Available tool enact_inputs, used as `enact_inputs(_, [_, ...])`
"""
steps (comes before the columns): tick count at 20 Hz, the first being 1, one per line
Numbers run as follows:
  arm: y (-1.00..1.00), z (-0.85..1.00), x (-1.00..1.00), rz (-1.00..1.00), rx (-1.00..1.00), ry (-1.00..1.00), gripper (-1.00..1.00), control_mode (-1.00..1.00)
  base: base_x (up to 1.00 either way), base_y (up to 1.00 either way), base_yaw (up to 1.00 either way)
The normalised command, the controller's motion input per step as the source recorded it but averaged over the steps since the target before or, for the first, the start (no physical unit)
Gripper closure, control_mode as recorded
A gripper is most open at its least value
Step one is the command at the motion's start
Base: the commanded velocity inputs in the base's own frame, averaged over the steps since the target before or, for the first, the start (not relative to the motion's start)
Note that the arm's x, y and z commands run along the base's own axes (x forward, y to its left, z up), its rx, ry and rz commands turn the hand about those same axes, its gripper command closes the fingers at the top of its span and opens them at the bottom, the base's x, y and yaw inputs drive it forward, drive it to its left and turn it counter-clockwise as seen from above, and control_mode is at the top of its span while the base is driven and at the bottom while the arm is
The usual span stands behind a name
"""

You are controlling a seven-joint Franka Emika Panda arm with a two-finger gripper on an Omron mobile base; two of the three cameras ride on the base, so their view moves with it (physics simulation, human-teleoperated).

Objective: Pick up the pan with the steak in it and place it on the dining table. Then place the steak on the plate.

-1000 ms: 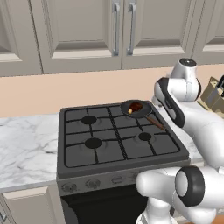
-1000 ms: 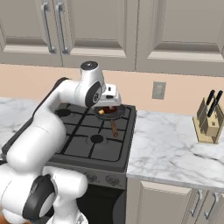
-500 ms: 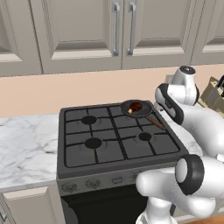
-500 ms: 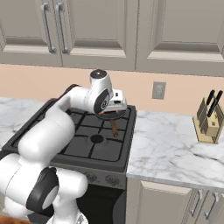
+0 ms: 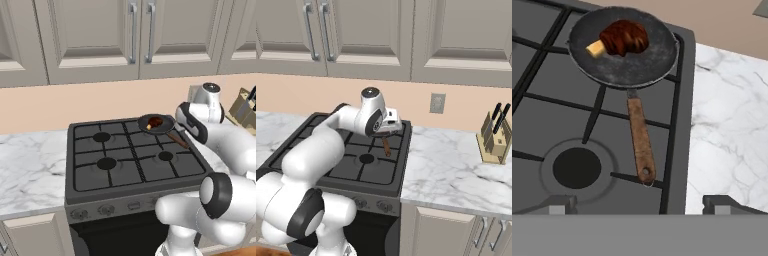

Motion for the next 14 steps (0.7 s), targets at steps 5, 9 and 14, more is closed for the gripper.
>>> enact_inputs(5, [0.04,-0.09,0.0,0.01,-0.01,0.01,-1.0,-1.0,0.0,0.0,0.0])
enact_inputs(9, [0.01,-0.26,0.0,0.0,0.0,0.0,-1.0,-1.0,0.0,0.0,0.0])
enact_inputs(14, [0.0,-0.29,0.0,0.0,0.0,0.0,-1.0,-1.0,0.0,0.0,0.0])
